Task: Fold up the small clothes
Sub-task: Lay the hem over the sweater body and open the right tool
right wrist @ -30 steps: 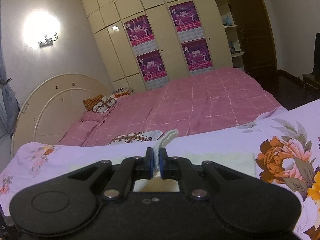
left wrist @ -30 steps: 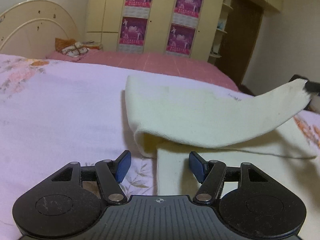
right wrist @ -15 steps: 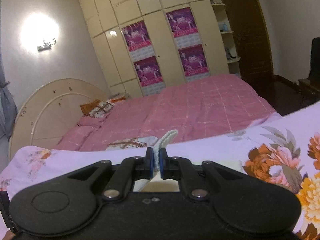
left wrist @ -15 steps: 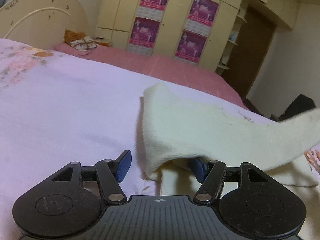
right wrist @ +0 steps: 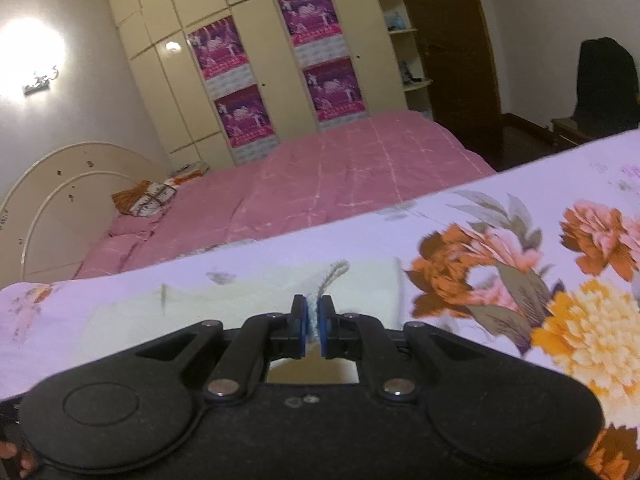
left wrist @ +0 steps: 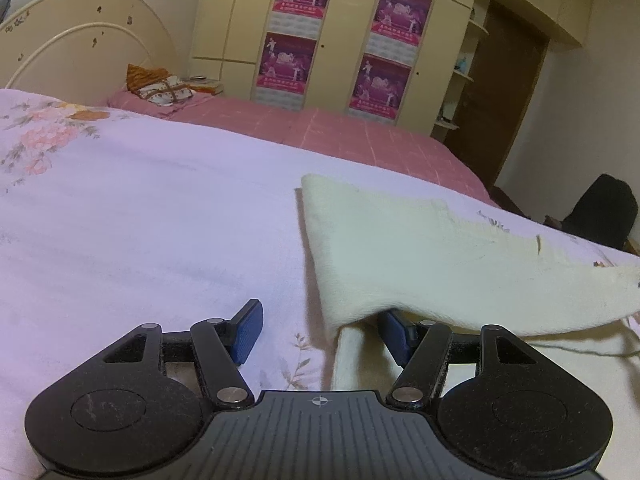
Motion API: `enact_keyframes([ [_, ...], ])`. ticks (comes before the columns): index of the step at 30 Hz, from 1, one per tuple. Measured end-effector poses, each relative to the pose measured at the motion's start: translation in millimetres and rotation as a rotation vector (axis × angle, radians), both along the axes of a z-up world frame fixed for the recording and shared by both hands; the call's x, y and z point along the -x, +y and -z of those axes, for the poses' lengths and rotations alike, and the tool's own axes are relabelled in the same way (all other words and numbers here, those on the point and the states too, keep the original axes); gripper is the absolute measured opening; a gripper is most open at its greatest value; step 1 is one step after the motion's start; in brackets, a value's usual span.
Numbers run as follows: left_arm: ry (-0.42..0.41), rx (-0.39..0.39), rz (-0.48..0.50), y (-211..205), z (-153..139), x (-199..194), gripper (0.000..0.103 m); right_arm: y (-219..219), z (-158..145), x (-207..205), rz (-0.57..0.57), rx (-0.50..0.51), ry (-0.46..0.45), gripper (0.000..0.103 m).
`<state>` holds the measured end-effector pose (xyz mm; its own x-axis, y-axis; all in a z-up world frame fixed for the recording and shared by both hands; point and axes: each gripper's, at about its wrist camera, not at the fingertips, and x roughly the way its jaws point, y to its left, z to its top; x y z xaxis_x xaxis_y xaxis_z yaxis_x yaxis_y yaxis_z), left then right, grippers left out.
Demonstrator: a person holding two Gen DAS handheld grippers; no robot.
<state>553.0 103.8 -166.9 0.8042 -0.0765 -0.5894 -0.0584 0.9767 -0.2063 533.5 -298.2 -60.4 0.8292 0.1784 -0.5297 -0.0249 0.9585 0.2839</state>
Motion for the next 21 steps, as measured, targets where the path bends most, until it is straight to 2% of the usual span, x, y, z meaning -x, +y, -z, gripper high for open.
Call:
enact_keyframes([
  [9, 0.004, -0.007, 0.014, -1, -1, 3, 0.064, -11, 28, 5, 0.020, 0.017, 0.074, 0.007],
  [21, 0.008, -0.019, 0.037, 0, -1, 3, 0.064, -9, 25, 20, 0.024, 0.027, 0.079, 0.007],
])
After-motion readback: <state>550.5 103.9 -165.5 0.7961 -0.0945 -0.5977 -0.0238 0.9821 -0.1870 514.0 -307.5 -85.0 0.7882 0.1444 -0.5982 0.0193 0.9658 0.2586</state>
